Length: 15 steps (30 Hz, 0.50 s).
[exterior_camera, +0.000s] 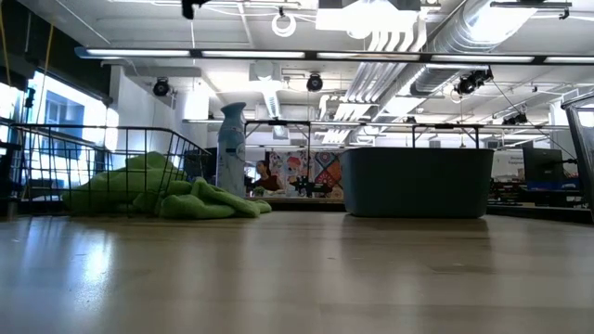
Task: Sort microfiber towel by color & place in baskets
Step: Put the green towel into the wire basket
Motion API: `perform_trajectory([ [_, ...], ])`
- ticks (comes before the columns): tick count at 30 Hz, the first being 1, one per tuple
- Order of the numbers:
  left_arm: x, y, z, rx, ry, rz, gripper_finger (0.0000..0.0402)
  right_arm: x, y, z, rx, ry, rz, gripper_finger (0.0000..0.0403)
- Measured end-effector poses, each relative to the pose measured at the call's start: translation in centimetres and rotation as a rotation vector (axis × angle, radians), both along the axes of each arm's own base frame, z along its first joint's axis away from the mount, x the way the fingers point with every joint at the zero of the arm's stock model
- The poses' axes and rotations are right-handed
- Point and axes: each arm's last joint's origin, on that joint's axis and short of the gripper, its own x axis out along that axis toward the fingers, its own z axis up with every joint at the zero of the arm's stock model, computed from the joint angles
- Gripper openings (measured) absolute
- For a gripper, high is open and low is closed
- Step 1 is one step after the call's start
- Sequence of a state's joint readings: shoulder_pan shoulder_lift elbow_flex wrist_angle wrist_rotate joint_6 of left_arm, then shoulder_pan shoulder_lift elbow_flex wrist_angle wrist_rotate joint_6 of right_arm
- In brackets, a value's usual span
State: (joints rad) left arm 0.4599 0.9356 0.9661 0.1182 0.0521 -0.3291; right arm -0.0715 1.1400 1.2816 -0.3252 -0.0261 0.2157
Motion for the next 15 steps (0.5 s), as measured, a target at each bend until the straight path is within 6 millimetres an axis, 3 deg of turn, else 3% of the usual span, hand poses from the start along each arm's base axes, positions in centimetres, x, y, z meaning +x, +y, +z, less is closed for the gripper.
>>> perform_trajectory([
  [10,6.1,-4.3,-1.2,0.022,-0.073,-0.177,0.0232,0.0,0.0,0.0,-0.023,0.001,0.004,0.0220],
  [15,7.3,-6.4,-1.1,0.065,-0.134,-0.261,0.0232,0.0,0.0,0.0,-0.033,0.001,0.005,0.0220],
])
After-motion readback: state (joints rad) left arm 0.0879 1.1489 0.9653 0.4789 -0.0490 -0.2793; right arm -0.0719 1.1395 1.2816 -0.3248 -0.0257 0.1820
